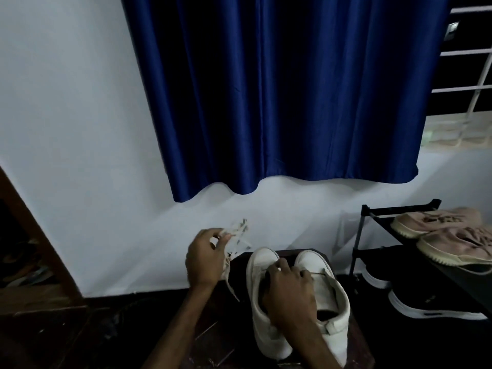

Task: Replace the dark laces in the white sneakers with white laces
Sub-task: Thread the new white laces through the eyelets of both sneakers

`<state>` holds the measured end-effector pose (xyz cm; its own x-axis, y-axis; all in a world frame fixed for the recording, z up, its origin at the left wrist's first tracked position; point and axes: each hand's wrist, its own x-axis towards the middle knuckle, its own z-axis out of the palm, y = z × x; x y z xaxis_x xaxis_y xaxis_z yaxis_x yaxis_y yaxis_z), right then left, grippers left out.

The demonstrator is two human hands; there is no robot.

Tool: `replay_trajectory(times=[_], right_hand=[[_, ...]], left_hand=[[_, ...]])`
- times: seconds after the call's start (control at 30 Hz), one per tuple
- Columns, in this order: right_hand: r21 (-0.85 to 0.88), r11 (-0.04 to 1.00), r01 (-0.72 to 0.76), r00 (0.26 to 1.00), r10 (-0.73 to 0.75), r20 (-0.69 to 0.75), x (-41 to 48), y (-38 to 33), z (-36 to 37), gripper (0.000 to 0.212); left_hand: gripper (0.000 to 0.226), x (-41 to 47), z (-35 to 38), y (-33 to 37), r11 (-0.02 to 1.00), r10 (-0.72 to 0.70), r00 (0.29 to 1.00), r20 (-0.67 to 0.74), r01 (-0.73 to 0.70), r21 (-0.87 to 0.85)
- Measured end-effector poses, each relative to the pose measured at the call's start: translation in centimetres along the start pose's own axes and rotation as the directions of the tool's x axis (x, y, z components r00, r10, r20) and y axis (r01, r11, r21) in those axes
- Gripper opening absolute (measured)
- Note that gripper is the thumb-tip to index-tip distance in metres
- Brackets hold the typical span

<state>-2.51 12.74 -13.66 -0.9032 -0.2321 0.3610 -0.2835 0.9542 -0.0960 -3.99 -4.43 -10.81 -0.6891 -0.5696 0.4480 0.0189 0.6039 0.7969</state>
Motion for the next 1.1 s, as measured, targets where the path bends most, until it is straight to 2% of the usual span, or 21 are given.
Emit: replay_trajectory(times=[0.07, 0.1, 0.2, 0.27, 0.3, 0.33, 0.37, 0.43, 0.5, 0.53, 0.57, 0.63, 0.73, 0.9, 0.97, 1.03, 1.07, 1.1], right_hand=[[0.01, 1.0, 0.006, 1.0, -0.006, 0.011, 0.1, 0.1, 0.0, 0.014], [0.007, 1.0, 0.006, 1.0, -0.006, 0.019, 0.1, 0.0, 0.1, 0.013], [0.026, 0.999, 0.028, 0.996, -0.03, 0.088, -0.1, -0.5, -0.6, 0.014], [0.097, 0.995, -0.014, 0.989, 0.0, 0.147, 0.6, -0.3, -1.2, 0.025], [0.186, 0.981, -0.049, 0.982, 0.014, 0.187, 1.2, 0.0, -1.7, 0.029], [0.348, 0.934, -0.088, 0.976, 0.012, 0.216, 1.8, 0.2, -2.9, 0.029], [0.542, 0.831, -0.123, 0.983, 0.028, 0.18, 2.2, 0.3, -4.1, 0.029], [0.838, 0.526, -0.144, 0.988, 0.118, 0.095, 2.9, 0.1, -6.9, 0.027], [0.968, 0.196, -0.154, 0.984, 0.12, 0.132, 3.6, -0.6, -9.1, 0.028], [0.983, 0.1, -0.153, 0.985, 0.095, 0.144, 3.8, -1.0, -9.7, 0.029], [0.989, 0.047, -0.142, 0.987, 0.083, 0.138, 4.1, -1.2, -10.1, 0.029], [0.995, -0.009, -0.099, 0.988, 0.114, 0.099, 4.6, -1.4, -10.4, 0.024], [0.999, -0.006, -0.042, 0.974, 0.223, 0.043, 5.6, -1.5, -10.0, 0.02], [0.999, 0.035, -0.021, 0.912, 0.41, 0.005, 7.8, 1.2, -10.2, 0.019], [0.997, 0.071, -0.025, 0.907, 0.42, -0.007, 8.3, 2.5, -10.4, 0.021], [0.988, 0.155, -0.008, 0.933, 0.357, -0.049, 8.6, 3.3, -10.7, 0.023], [0.973, 0.23, 0.021, 0.946, 0.311, -0.094, 8.8, 3.7, -10.9, 0.023], [0.934, 0.352, 0.061, 0.953, 0.259, -0.16, 8.9, 4.0, -11.2, 0.024]], left_hand=[[0.014, 1.5, -1.6, 2.1, 0.958, -0.081, 0.995, 0.051, 0.092, -0.271], [0.012, 1.9, -2.2, 3.0, 0.93, -0.094, 0.992, 0.087, 0.119, -0.348], [0.007, 2.1, -3.6, 5.1, 0.893, -0.064, 0.985, 0.159, 0.128, -0.432], [0.01, 1.7, -4.2, 6.0, 0.884, -0.036, 0.98, 0.194, 0.122, -0.452], [0.011, 1.6, -4.4, 6.2, 0.884, -0.023, 0.978, 0.21, 0.118, -0.452], [0.012, 1.5, -4.6, 6.5, 0.885, -0.014, 0.975, 0.224, 0.116, -0.451], [0.012, 1.3, -4.8, 6.7, 0.885, -0.006, 0.971, 0.238, 0.116, -0.451], [0.011, 1.0, -4.9, 7.0, 0.885, 0.024, 0.966, 0.256, 0.098, -0.454], [0.011, 0.6, -4.9, 7.3, 0.892, 0.052, 0.963, 0.265, 0.075, -0.446], [0.011, 0.4, -4.9, 7.5, 0.893, 0.064, 0.961, 0.268, 0.065, -0.446], [0.011, 0.3, -4.9, 7.6, 0.892, 0.08, 0.959, 0.271, 0.052, -0.448], [0.011, 0.0, -5.0, 7.9, 0.893, 0.109, 0.951, 0.29, 0.034, -0.448], [0.016, -0.1, -5.1, 7.8, 0.91, 0.11, 0.926, 0.361, 0.052, -0.41], [0.02, -0.3, -5.8, 6.3, 0.874, 0.004, 0.849, 0.528, 0.254, -0.415], [0.019, -0.4, -5.7, 5.2, 0.871, -0.018, 0.839, 0.544, 0.28, -0.403], [0.015, -0.7, -5.0, 4.3, 0.9, -0.003, 0.831, 0.557, 0.245, -0.361], [0.014, -1.1, -4.5, 3.9, 0.931, 0.013, 0.815, 0.579, 0.202, -0.305], [0.015, -1.8, -4.0, 3.7, 0.962, 0.032, 0.795, 0.606, 0.139, -0.234]])
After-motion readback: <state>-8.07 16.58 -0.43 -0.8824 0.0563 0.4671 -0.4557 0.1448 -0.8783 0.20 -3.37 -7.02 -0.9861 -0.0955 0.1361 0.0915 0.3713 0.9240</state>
